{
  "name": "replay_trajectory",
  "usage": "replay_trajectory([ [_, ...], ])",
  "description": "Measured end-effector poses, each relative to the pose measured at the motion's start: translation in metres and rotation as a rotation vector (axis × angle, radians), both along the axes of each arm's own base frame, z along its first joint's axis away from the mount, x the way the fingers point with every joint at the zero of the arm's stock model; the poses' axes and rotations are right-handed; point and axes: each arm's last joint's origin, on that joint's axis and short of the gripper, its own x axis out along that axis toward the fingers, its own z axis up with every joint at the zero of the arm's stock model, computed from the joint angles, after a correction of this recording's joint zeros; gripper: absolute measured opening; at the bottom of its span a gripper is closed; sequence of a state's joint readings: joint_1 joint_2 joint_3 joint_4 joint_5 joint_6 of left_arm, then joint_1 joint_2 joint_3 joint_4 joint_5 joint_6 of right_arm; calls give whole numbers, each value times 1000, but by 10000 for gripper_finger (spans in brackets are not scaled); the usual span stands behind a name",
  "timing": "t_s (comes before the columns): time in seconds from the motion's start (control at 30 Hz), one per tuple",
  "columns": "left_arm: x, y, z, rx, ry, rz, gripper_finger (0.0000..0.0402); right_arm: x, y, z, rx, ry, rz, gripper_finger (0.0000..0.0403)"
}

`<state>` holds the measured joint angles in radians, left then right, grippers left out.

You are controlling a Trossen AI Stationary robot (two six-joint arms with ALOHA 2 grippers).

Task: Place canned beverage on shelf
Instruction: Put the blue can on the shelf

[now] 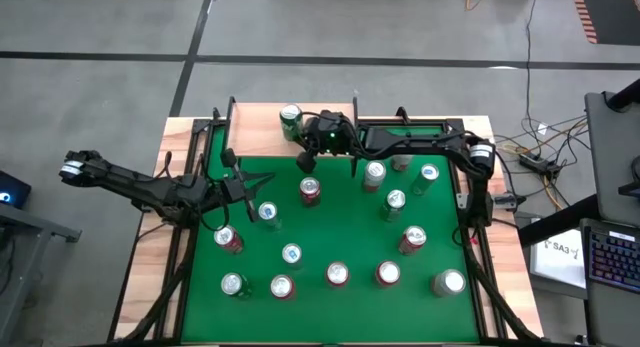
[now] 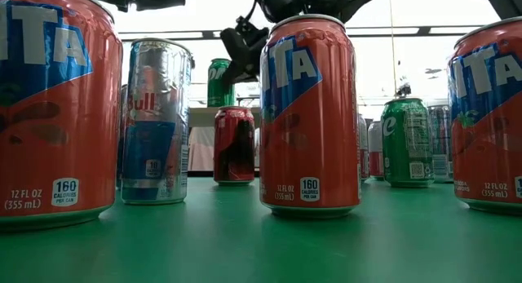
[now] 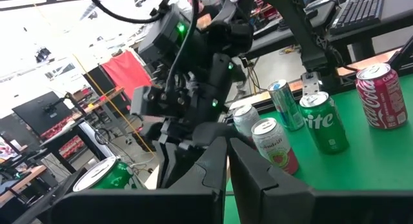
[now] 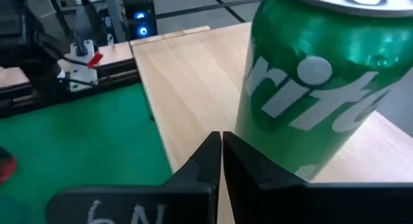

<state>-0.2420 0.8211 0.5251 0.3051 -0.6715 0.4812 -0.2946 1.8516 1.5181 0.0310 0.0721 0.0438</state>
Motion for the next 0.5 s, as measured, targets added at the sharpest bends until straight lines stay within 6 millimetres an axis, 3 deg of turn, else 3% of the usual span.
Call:
replay_trajectory([
  [0.5, 0, 0, 0, 0, 1, 0, 3, 0, -14, 1, -30, -53, -32, 9],
])
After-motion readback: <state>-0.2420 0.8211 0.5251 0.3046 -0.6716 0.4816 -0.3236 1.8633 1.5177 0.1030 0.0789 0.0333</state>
